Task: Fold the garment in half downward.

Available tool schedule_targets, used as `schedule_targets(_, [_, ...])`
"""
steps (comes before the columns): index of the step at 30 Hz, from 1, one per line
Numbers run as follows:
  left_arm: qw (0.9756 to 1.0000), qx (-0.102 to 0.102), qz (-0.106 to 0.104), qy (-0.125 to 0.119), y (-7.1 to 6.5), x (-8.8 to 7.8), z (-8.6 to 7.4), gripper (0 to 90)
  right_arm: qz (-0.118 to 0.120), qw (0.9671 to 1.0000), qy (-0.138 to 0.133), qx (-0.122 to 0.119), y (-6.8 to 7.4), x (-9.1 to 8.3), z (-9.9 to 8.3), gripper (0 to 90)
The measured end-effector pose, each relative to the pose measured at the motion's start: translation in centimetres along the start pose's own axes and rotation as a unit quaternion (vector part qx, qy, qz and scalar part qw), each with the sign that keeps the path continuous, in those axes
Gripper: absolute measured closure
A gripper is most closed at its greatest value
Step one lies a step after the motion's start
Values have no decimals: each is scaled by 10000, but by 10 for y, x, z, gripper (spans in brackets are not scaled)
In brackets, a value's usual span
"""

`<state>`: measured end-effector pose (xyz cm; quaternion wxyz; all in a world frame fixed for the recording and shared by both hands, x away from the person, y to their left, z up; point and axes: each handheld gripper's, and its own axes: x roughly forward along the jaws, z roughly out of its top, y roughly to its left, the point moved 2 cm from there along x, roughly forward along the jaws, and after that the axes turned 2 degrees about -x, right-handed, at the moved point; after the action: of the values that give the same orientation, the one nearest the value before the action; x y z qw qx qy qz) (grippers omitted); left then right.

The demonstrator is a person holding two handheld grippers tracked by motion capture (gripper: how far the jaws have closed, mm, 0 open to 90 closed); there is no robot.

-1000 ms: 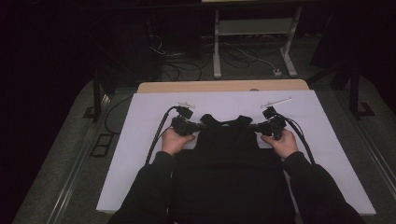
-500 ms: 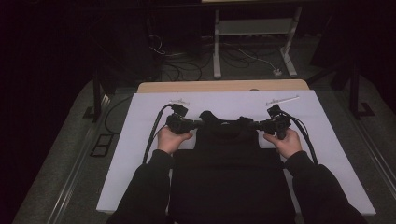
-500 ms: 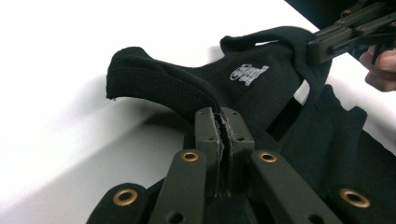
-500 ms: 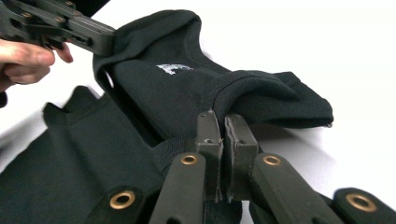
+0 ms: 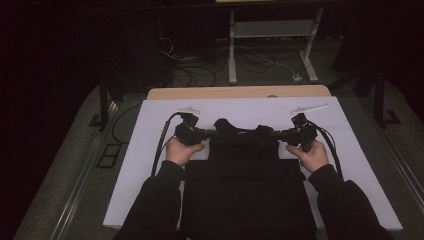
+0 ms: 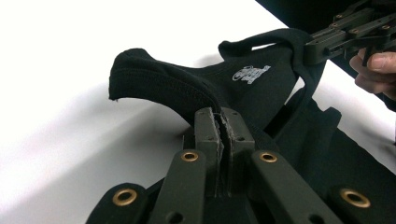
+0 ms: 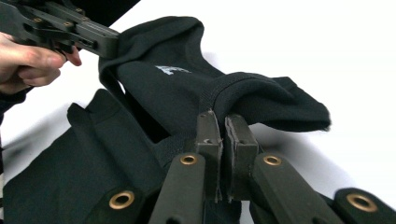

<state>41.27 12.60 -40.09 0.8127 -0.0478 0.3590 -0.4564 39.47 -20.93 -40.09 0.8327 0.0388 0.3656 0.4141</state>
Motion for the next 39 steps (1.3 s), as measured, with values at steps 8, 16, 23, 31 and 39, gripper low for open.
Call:
schedule_targets(8, [10000,8,-8,-22,-6,-6,-4,856,-5,10000,-3,-37,8,-5,-3,843])
schedule_targets(16, [9999,-34,-53,-83,-12,-11,-7,855,-51,9999,-28,-98,16,-11,-6,843])
schedule_targets(23, [9999,-25,-64,-111,-19,-16,-12,855,-38,9998,-32,-187,25,-16,-9,843])
schedule_targets(31, [9999,-18,-88,-146,-26,-22,-18,855,-5,9997,-44,-236,33,-21,-14,842])
schedule_targets(39, [9999,-18,-104,-123,-31,-25,-24,854,19,9996,4,-265,41,-23,-21,842])
